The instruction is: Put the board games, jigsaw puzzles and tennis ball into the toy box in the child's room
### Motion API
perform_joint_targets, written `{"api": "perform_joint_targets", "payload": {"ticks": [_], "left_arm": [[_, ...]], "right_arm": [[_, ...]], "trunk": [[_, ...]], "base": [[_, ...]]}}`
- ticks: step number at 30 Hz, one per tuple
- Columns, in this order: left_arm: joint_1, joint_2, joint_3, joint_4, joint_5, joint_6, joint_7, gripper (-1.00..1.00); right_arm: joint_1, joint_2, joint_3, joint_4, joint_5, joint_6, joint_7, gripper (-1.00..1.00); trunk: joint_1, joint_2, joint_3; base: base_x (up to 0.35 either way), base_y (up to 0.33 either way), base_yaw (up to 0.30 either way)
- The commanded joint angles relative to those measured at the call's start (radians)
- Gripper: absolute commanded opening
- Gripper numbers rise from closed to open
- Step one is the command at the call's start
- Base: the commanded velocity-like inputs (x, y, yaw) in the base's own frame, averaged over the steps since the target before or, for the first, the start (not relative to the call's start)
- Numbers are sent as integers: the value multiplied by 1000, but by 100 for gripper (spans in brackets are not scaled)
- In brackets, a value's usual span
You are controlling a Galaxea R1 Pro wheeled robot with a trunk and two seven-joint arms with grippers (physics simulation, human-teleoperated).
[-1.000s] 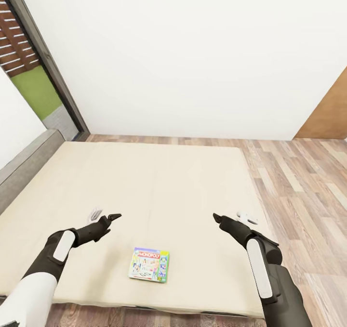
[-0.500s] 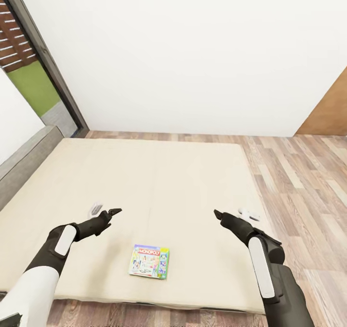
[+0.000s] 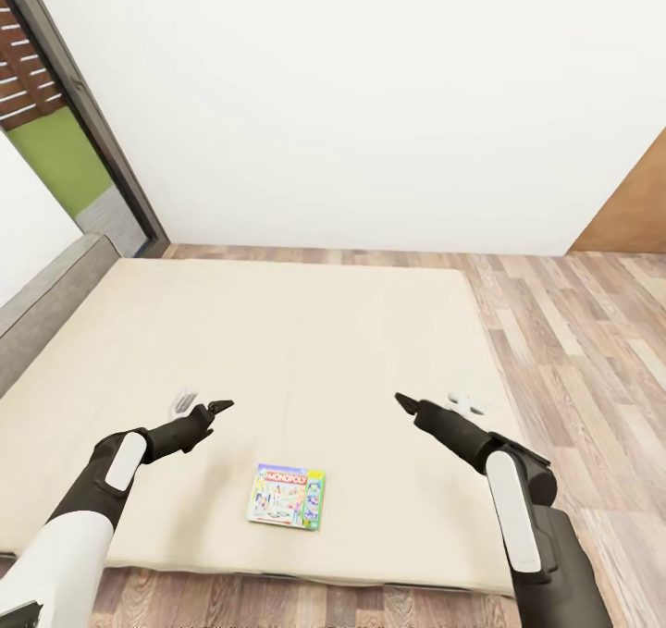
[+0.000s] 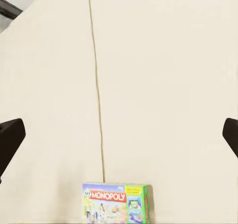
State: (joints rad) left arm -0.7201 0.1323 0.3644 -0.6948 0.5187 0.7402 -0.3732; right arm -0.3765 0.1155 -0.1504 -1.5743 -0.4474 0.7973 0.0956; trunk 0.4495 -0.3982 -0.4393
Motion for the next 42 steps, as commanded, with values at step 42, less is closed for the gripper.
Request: {"api": "perform_joint_targets", "payload": {"ticks": [42], "left_arm": [[-1, 0, 4, 0, 0, 5, -4, 100]], "right_arm": [[-1, -5, -15, 0, -94, 93, 344, 100]], "trunk": [[0, -2, -70]], "base": [[0, 0, 0]]}}
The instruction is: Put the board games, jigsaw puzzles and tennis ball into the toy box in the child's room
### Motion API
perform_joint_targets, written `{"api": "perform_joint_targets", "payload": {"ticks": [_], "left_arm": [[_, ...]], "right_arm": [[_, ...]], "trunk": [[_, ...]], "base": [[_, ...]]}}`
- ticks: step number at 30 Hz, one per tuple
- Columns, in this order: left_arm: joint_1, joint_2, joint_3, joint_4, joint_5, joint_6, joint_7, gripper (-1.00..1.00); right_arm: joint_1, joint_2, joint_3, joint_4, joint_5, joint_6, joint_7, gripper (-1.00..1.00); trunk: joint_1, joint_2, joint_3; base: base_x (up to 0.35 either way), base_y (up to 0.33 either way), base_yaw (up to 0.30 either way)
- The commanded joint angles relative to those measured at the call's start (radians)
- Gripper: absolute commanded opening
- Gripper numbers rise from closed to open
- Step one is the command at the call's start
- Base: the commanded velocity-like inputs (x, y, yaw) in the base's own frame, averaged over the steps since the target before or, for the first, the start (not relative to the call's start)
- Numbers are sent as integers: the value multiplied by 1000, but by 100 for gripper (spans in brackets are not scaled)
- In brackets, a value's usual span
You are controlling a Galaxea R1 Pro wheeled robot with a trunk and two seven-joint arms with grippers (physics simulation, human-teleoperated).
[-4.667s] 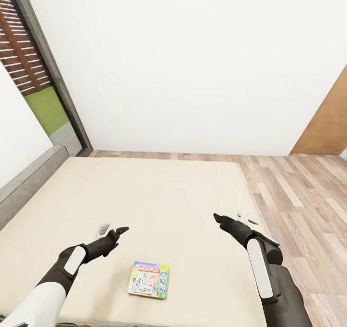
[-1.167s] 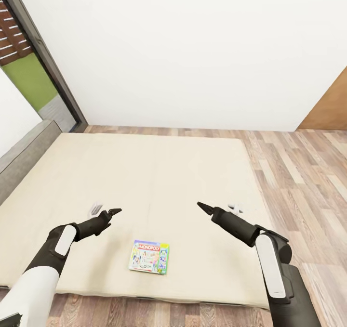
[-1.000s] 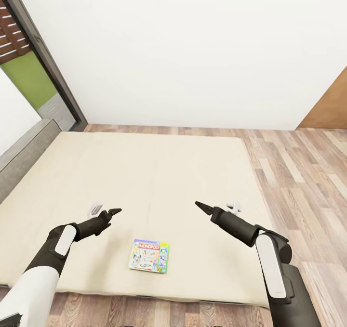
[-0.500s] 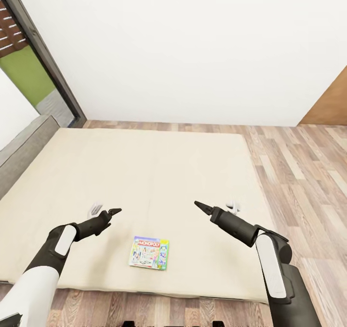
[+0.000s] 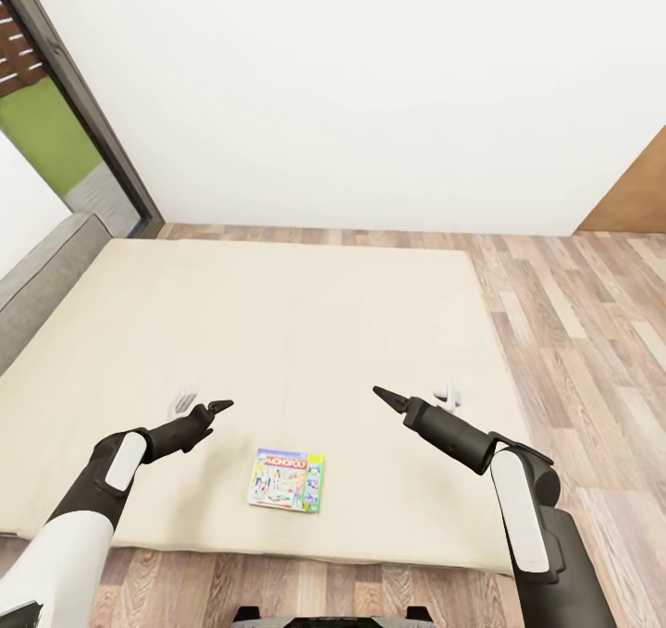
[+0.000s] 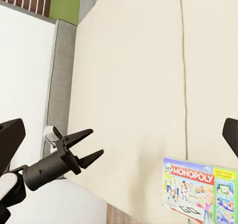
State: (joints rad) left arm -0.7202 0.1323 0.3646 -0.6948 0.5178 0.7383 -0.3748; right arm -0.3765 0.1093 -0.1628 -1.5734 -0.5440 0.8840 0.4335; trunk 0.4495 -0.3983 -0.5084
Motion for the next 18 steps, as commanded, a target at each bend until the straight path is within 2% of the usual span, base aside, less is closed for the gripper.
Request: {"api": "perform_joint_targets", "payload": {"ticks": [1, 18], "left_arm": [[-1, 0, 4, 0, 1, 7, -3, 100], [-1, -2, 4, 0, 1, 7, -3, 100]], "right_arm": [[-1, 1, -3, 0, 3, 6, 6, 100], [-1, 1, -3, 9, 3, 0, 2, 100]], "trunk": [[0, -2, -3], [0, -2, -31]], "base": [[0, 0, 0], [0, 0, 0]]}}
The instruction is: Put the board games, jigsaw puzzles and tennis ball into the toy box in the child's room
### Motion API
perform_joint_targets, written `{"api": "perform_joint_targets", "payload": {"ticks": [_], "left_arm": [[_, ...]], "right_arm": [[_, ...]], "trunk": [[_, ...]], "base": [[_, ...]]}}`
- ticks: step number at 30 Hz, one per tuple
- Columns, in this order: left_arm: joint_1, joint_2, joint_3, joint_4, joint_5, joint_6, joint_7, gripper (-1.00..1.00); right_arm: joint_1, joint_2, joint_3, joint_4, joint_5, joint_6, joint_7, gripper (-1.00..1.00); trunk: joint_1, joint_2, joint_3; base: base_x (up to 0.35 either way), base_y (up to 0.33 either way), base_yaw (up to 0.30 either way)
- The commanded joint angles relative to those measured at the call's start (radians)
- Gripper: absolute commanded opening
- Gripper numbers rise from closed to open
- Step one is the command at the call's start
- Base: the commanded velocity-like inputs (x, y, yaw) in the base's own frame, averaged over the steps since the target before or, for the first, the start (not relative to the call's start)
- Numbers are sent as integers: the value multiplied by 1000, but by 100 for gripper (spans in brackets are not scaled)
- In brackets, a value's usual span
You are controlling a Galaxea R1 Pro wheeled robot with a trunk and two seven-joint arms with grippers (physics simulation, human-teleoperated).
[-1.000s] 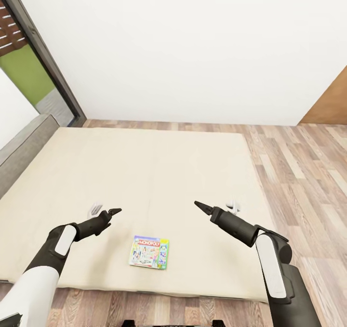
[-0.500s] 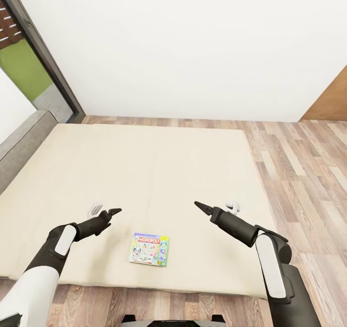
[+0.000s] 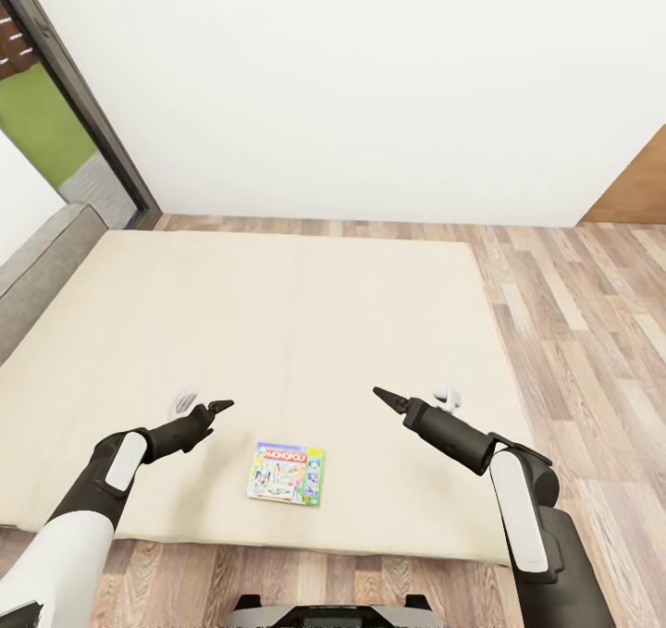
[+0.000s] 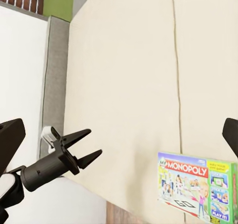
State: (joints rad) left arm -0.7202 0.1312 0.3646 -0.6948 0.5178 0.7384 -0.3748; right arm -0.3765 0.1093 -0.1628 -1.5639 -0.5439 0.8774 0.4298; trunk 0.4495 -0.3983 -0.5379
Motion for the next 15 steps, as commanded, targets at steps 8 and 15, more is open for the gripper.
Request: {"api": "perform_joint_targets", "payload": {"ticks": [8, 15], "left_arm": [[-1, -1, 4, 0, 1, 7, -3, 100], [-1, -1, 4, 0, 1, 7, -3, 100]], "right_arm": [[-1, 1, -3, 2, 2, 3, 4, 100], [-1, 1, -3, 3, 2, 1, 3, 100]], "trunk": [[0, -2, -15], [0, -2, -26]], "base": [[0, 0, 0], [0, 0, 0]]}}
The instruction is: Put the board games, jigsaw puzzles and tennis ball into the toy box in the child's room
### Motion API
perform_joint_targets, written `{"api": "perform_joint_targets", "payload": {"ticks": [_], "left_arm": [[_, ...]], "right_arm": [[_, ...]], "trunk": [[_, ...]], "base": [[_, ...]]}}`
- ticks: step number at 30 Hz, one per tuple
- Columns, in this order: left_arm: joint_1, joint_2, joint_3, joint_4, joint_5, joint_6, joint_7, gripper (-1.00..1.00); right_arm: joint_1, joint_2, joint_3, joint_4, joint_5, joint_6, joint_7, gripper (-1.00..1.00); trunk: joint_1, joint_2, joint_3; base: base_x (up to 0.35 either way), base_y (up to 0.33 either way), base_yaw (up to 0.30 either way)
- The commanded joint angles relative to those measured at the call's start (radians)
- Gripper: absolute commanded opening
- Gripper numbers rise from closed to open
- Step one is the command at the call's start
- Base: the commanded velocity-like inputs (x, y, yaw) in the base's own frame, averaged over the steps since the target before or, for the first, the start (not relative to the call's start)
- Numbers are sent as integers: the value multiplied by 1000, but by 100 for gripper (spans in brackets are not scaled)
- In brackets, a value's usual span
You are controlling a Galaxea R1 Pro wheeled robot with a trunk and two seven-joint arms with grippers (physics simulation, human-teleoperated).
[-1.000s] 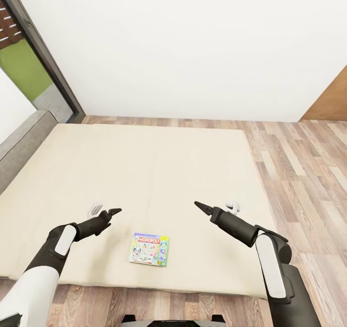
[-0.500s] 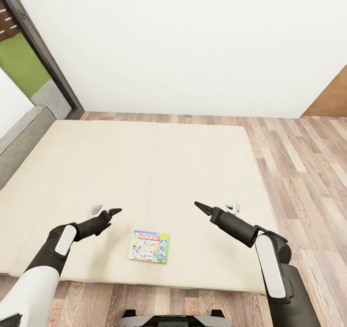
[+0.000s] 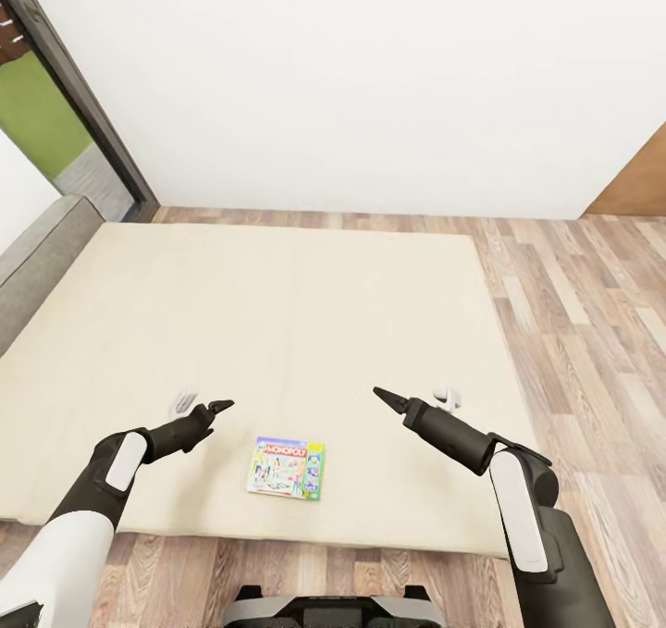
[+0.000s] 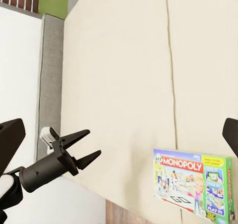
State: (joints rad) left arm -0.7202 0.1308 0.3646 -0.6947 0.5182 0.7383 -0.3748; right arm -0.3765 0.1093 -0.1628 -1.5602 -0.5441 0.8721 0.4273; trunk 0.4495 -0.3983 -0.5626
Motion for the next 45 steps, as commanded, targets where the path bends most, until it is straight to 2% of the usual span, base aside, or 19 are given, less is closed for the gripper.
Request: {"api": "perform_joint_targets", "payload": {"ticks": [1, 22, 27, 30, 33, 37, 40, 45], "left_arm": [[-1, 0, 4, 0, 1, 7, -3, 100], [-1, -1, 4, 5, 9, 6, -15, 100], [-1, -1, 4, 19, 13, -29, -22, 100], [-1, -1, 3, 56, 13, -67, -42, 100], [-1, 0, 2, 103, 9, -103, -103, 100], [-1, 1, 1, 124, 6, -127, -170, 100], [-1, 1, 0, 130, 4, -136, -201, 100], [-1, 1, -1, 134, 2, -148, -218, 100]], "right_arm": [[-1, 1, -3, 0, 3, 6, 6, 100], [-1, 1, -3, 0, 2, 4, 4, 100], [-1, 1, -3, 0, 1, 4, 4, 100], [-1, 1, -3, 0, 2, 4, 5, 100], [-1, 1, -3, 0, 2, 4, 4, 100], [-1, 1, -3, 0, 4, 4, 4, 100], [-1, 1, -3, 0, 4, 4, 4, 100], [-1, 1, -3, 0, 4, 4, 4, 100]], "trunk": [[0, -2, -3], [0, -2, -37], [0, -2, -46], [0, -2, -51], [0, -2, -56], [0, -2, -62], [0, -2, -67], [0, -2, -75]], "base": [[0, 0, 0], [0, 0, 0], [0, 0, 0], [0, 0, 0], [0, 0, 0], [0, 0, 0], [0, 0, 0], [0, 0, 0]]}}
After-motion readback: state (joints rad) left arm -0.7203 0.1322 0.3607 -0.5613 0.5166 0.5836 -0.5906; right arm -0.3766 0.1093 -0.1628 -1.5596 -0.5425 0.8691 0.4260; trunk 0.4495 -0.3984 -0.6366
